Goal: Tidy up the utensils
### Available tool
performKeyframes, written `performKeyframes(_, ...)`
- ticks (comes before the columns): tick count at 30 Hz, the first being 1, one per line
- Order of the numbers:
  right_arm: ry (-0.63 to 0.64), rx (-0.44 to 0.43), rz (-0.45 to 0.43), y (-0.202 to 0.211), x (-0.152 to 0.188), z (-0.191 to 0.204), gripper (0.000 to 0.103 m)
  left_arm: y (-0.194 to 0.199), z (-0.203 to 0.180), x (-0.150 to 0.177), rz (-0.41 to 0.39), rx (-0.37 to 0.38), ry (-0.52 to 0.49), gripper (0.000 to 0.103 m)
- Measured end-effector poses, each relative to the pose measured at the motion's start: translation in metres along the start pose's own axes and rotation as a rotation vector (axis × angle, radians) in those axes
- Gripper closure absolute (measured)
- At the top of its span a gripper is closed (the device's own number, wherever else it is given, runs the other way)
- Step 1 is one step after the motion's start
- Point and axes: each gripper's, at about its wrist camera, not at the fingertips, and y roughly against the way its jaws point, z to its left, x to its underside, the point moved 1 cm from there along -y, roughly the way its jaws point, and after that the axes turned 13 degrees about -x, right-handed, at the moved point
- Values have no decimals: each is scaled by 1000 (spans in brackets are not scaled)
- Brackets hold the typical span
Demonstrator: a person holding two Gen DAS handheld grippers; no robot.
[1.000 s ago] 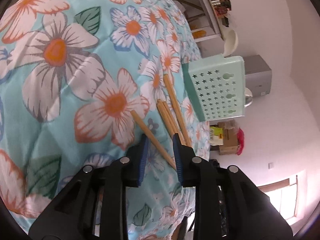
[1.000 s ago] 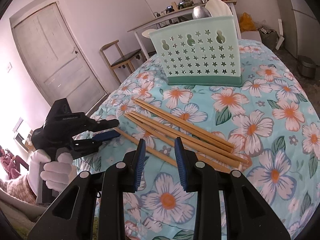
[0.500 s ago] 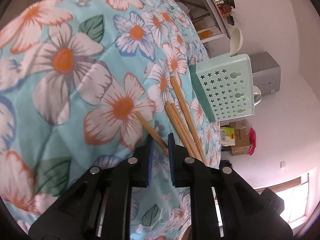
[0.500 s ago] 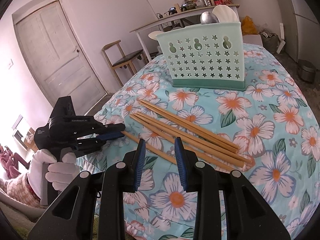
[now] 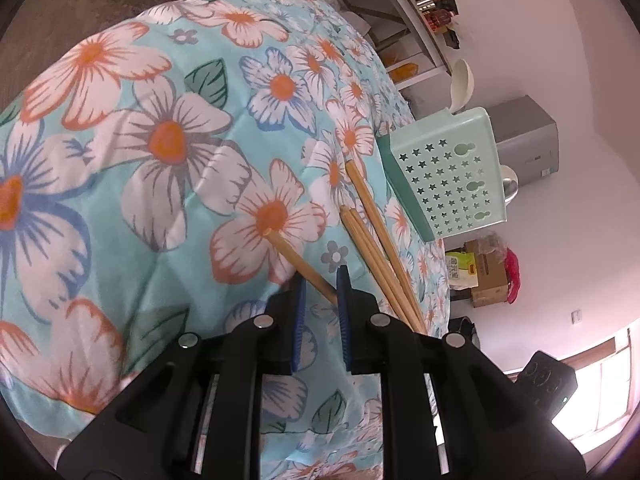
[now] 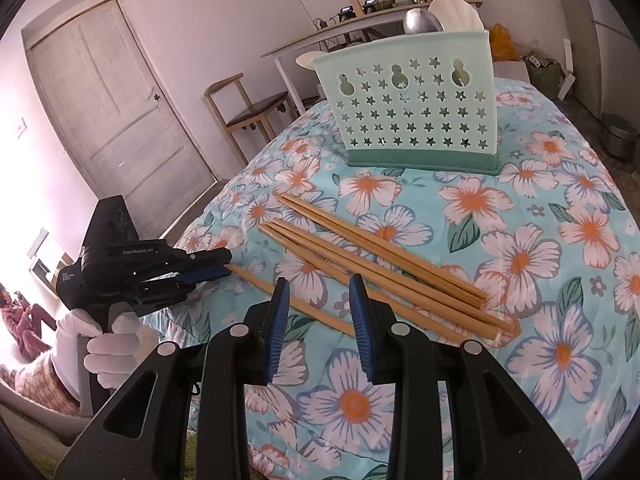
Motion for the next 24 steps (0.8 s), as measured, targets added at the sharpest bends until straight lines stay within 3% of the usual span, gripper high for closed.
performKeyframes(17,-1,-31,39,-11,-6,-1,64,8,-1,3,-71,-36,-93,87)
performKeyframes(24,55,-27,82,-27,-15,3,64,6,-2,3,-86,-33,-125,86)
